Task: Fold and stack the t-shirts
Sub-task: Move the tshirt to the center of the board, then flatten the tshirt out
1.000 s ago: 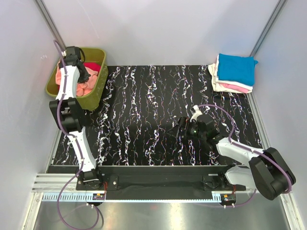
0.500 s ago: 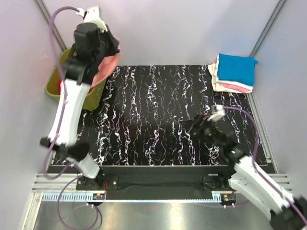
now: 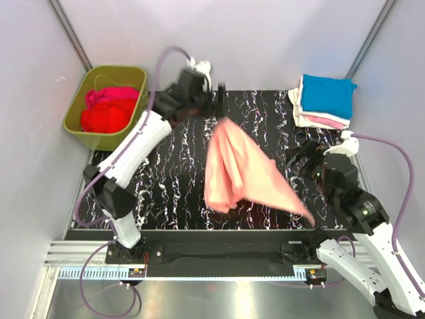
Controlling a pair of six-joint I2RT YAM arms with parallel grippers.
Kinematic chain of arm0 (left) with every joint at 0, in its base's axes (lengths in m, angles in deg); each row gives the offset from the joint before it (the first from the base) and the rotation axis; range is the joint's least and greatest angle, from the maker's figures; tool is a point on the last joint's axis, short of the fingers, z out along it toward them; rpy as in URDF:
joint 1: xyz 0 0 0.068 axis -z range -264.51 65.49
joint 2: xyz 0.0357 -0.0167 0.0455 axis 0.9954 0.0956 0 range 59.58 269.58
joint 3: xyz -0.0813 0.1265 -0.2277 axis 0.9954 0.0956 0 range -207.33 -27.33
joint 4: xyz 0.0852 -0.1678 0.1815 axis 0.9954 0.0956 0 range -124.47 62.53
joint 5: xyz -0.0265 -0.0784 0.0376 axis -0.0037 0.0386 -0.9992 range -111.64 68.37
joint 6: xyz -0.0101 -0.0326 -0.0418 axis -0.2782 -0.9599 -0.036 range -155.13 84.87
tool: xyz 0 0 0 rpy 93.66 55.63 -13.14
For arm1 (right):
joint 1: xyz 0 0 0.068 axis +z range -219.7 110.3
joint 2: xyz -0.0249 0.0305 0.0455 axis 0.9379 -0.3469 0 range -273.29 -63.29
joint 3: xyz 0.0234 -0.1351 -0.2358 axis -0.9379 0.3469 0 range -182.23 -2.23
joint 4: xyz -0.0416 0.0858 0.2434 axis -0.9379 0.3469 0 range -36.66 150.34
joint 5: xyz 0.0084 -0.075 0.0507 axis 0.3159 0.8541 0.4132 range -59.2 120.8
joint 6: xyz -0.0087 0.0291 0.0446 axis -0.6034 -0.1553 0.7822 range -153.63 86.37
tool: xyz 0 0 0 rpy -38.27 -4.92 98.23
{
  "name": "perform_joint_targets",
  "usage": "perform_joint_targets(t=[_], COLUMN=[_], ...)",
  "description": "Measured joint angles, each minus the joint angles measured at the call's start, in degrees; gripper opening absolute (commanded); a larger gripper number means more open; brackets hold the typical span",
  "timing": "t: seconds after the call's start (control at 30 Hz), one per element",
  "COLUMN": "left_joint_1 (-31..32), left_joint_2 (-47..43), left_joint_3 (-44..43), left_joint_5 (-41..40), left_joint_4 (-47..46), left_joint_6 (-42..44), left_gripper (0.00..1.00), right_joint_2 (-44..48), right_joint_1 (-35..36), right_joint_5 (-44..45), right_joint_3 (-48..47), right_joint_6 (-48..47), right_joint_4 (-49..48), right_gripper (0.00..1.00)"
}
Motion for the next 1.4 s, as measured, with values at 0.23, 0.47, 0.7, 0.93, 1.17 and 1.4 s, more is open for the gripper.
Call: perform_joint_targets(t=[0.23,0.47,0.7,0.93,1.17,1.4], left_joint_1=[-0.2,1.2,1.6,1.6,0.4,0.2], left_joint_2=[-3.8,-20.6,-29.1,-38.4,-44.0,-45.3], left_joint_3=[26.2,42.9,56.3,60.3,62.3,64.9], left_joint_5=[-1.9,-4.7,-5.5,-9.3,-12.2,-12.5], left_joint_4=[5.6,3.7,2.2,4.5,6.1,7.1], left_joint_6=[-3.5,-5.9,-8.3,-8.6,-8.6,-8.6], left_gripper=[0.97,0.96,0.96,0.98,0.98,0.98], right_joint_2=[-3.1,-13.8,-25.3,-44.9,-54.7,-61.0], right_joint_1=[0.0,0.4,4.8,17.0,19.7,21.9], right_joint_5=[-4.5,-19.6,-30.3,-27.8,-23.0,-21.4], right_joint_3=[3.4,6.6,8.8,-0.1,-7.2,-7.6], right_joint_6=[2.5,0.4,-0.6,-2.3,-4.0,-5.0], right_joint_4=[10.8,11.0,5.9,4.8,5.1,5.3], right_gripper=[0.96,0.78,0.75,0.63,0.6,0.43])
